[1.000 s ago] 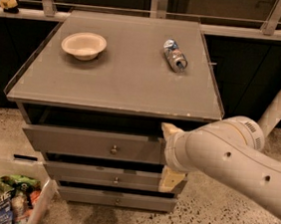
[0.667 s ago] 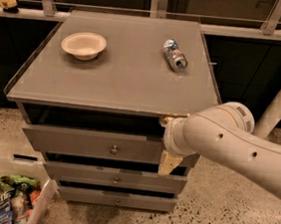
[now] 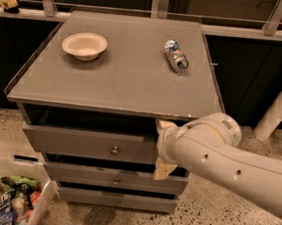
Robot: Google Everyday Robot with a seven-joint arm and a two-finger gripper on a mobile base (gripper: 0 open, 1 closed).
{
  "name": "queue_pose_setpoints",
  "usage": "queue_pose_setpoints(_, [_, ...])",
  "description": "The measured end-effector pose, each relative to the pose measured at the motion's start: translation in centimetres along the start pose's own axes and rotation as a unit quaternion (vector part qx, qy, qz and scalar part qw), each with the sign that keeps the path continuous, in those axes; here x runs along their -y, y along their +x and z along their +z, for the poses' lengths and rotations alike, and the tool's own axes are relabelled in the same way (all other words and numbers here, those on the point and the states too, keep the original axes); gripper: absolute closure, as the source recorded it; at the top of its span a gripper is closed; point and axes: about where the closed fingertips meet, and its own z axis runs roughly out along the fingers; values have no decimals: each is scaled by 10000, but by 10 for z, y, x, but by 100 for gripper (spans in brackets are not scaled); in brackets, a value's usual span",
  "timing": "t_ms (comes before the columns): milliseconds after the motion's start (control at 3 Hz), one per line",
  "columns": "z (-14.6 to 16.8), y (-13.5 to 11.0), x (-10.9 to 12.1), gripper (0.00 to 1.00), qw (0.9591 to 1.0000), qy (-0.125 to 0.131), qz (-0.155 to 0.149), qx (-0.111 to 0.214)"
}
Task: Open top drawer
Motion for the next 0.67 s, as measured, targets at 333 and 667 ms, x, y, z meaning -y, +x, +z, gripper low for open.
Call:
queue_pose_setpoints(333, [33,14,-29,0,9994,-35,-183,-284])
queue_pose_setpoints(667, [33,14,-29,0,9994,-35,-183,-284])
